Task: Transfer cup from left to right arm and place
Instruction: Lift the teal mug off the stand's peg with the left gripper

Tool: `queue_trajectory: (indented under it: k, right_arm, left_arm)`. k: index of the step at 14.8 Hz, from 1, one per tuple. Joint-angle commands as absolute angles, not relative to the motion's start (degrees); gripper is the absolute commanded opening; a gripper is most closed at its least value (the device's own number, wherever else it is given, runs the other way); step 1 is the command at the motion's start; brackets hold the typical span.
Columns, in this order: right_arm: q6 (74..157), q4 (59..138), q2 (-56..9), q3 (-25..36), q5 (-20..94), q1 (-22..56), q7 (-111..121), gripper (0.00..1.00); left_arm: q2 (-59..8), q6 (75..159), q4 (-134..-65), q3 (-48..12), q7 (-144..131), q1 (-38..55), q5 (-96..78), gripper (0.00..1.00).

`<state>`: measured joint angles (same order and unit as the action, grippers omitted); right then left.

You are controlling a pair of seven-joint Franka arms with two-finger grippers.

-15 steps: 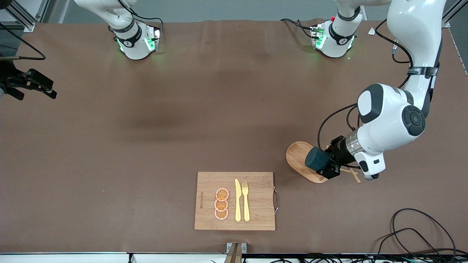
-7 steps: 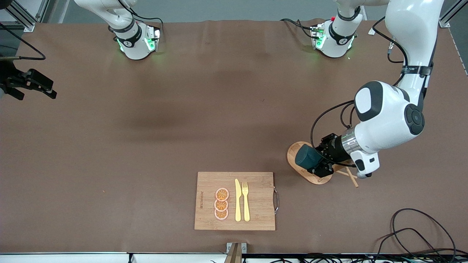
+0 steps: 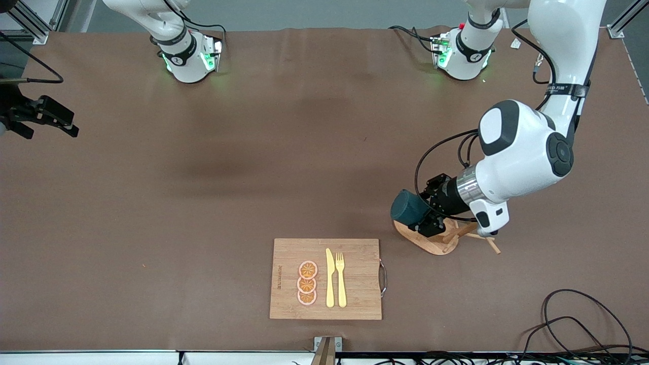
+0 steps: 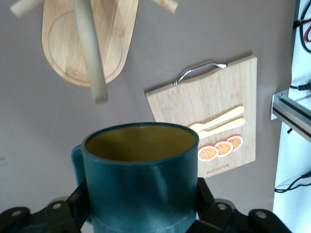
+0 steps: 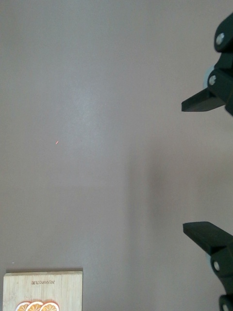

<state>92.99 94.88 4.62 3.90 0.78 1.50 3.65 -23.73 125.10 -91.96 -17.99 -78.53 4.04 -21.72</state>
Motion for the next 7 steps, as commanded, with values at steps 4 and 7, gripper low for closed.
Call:
queue_trajectory:
  k: [4, 7]
  right_arm:
    - [92.6, 94.8, 5.1, 4.0, 1.3, 1.7, 2.7, 1.00]
    - [92.7, 94.8, 5.1, 4.0, 1.3, 1.7, 2.7, 1.00]
  left_arm:
    - [-19.2, 122.9, -92.1, -21.6, -80.4, 4.1, -20.9, 0.65]
    - [-18.4, 122.9, -92.0, -23.8, -81.0, 6.0, -13.7, 0.65]
